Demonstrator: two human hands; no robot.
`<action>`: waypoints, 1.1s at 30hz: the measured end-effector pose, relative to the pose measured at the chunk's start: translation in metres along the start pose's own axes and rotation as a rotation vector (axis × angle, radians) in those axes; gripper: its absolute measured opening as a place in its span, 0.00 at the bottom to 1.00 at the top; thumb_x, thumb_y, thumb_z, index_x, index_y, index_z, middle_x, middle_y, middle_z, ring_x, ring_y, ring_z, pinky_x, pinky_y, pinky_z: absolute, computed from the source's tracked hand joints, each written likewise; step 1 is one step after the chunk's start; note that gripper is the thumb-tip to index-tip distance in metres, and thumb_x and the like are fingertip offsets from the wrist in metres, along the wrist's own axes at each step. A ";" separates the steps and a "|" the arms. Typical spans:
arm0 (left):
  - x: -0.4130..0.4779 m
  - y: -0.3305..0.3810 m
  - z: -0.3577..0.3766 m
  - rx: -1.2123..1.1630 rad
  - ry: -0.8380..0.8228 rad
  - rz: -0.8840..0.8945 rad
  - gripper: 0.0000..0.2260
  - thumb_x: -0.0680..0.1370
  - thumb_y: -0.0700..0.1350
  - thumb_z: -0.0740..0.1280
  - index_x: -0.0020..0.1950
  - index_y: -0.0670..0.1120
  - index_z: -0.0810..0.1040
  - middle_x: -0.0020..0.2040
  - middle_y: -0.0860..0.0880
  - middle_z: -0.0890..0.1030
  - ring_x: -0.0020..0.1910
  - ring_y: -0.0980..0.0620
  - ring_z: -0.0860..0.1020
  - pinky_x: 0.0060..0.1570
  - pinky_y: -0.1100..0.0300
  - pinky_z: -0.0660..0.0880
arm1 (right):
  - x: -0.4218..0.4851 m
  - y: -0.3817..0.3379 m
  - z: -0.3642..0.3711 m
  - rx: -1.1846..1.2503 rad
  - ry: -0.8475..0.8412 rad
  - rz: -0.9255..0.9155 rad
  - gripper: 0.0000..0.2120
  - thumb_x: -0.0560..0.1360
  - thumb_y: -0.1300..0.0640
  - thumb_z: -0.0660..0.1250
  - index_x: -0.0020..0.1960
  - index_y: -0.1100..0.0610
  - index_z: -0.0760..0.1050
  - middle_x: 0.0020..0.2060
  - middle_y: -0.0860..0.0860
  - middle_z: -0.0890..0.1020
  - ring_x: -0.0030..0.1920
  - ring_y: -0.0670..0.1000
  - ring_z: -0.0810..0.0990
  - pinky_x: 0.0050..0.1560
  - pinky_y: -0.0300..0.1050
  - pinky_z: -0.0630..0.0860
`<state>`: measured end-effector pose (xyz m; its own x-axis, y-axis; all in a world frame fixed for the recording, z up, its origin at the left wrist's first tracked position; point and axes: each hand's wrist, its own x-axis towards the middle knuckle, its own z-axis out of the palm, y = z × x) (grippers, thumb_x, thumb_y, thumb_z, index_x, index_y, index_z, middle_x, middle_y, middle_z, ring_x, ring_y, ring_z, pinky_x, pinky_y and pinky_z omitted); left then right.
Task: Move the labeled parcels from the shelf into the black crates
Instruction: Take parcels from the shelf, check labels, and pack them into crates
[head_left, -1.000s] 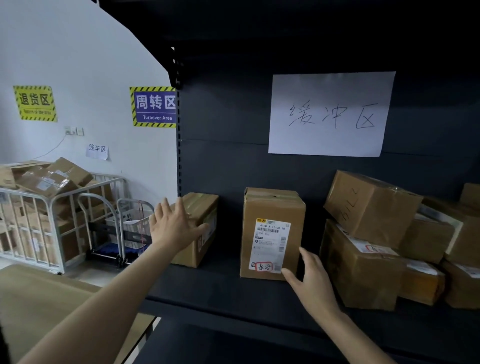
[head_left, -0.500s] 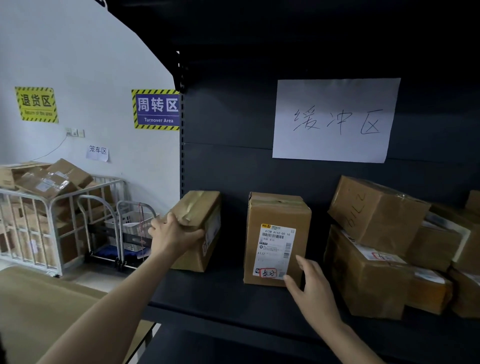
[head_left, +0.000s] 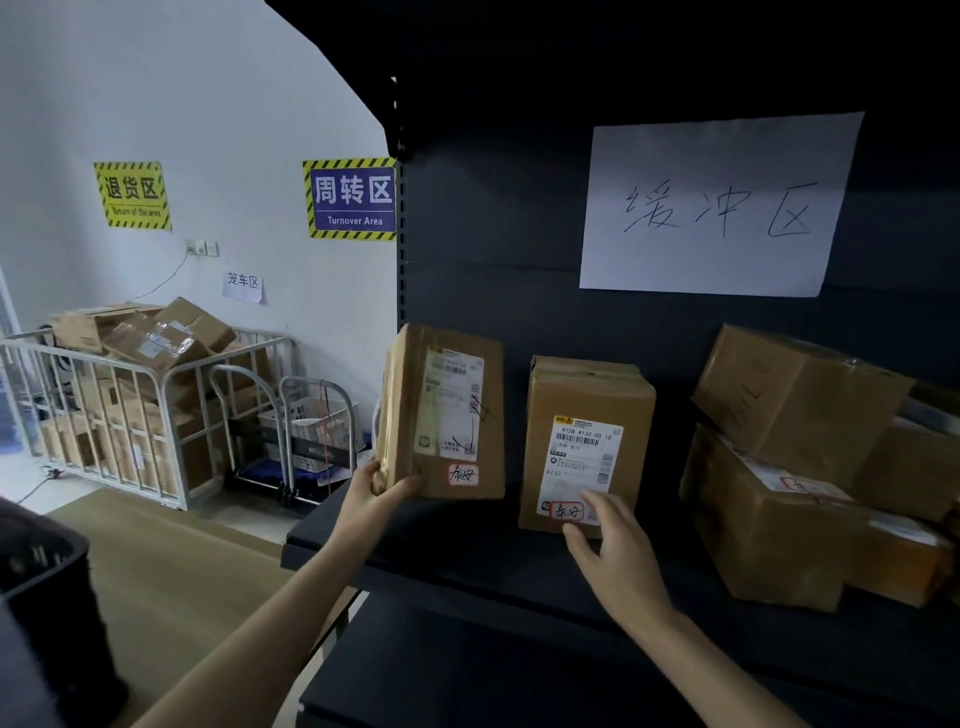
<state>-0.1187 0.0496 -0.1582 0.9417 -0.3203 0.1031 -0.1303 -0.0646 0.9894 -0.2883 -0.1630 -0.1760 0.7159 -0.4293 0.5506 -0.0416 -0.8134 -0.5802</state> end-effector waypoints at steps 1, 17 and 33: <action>0.001 -0.003 -0.003 0.013 -0.022 -0.010 0.36 0.66 0.50 0.75 0.69 0.43 0.64 0.58 0.45 0.76 0.49 0.55 0.75 0.43 0.67 0.70 | 0.000 0.000 0.000 0.007 -0.003 0.004 0.22 0.76 0.54 0.64 0.69 0.56 0.66 0.64 0.47 0.70 0.64 0.43 0.69 0.61 0.35 0.67; 0.017 -0.010 0.016 0.407 -0.114 -0.003 0.25 0.75 0.40 0.69 0.69 0.44 0.64 0.63 0.41 0.74 0.63 0.44 0.72 0.57 0.55 0.69 | -0.002 0.015 -0.010 -0.046 0.016 0.076 0.21 0.77 0.55 0.63 0.69 0.55 0.66 0.63 0.48 0.71 0.59 0.40 0.67 0.58 0.34 0.66; 0.054 0.029 0.044 -0.021 -0.049 -0.183 0.31 0.76 0.58 0.63 0.71 0.40 0.62 0.67 0.40 0.71 0.65 0.42 0.72 0.68 0.47 0.67 | -0.004 0.030 -0.019 -0.065 0.026 0.138 0.20 0.77 0.54 0.63 0.68 0.55 0.68 0.64 0.48 0.70 0.62 0.44 0.70 0.58 0.35 0.68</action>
<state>-0.0858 -0.0113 -0.1282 0.9327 -0.3509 -0.0838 0.0492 -0.1066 0.9931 -0.3062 -0.1929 -0.1840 0.6820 -0.5483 0.4840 -0.1841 -0.7691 -0.6120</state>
